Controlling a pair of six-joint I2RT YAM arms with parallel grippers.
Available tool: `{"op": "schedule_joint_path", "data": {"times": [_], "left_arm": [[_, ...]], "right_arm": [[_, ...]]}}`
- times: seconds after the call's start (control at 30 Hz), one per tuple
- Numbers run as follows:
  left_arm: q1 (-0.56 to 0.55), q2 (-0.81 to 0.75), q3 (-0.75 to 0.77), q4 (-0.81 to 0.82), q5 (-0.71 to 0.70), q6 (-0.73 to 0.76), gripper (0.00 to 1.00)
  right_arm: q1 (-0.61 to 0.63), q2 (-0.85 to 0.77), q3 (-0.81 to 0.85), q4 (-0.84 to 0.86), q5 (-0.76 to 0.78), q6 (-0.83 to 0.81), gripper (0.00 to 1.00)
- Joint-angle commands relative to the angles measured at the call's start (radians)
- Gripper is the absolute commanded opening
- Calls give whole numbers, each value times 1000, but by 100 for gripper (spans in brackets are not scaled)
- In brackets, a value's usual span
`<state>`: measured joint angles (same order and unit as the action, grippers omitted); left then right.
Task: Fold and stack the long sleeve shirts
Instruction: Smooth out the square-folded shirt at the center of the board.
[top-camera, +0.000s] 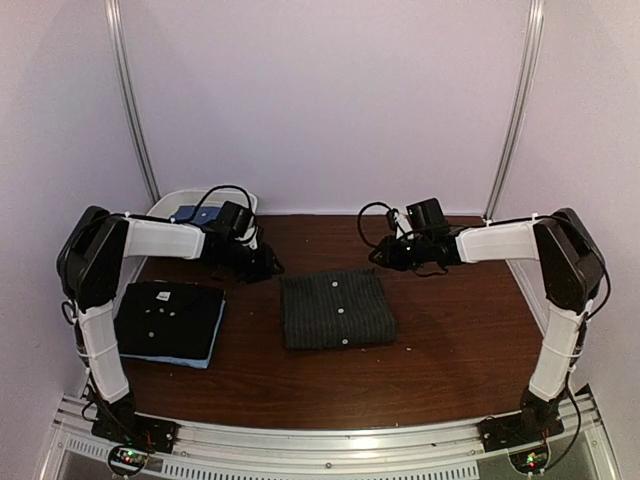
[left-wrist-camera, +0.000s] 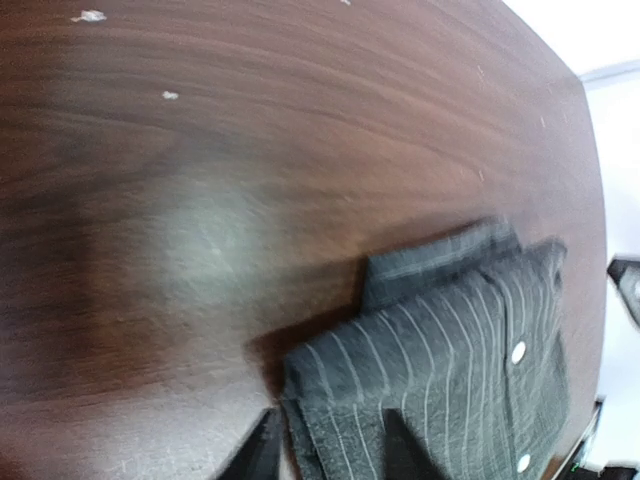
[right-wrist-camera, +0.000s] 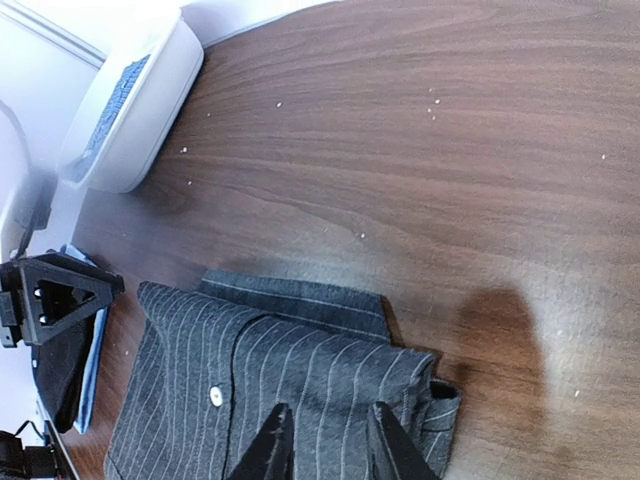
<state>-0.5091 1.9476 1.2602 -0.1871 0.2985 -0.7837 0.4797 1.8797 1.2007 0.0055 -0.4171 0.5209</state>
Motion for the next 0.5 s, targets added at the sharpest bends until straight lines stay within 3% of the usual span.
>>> {"op": "schedule_joint_path", "data": {"times": [0.0, 0.1, 0.23, 0.47], "left_arm": [[23, -7, 84, -60, -60, 60, 50], [23, -31, 108, -98, -82, 82, 52], [-9, -89, 76, -101, -70, 76, 47], [-167, -146, -5, -97, -46, 35, 21]], "right_arm": [[-9, -4, 57, -52, 45, -34, 31], [-4, -35, 58, -74, 63, -44, 33], [33, -64, 45, -73, 52, -44, 30], [101, -13, 58, -35, 12, -40, 17]]}}
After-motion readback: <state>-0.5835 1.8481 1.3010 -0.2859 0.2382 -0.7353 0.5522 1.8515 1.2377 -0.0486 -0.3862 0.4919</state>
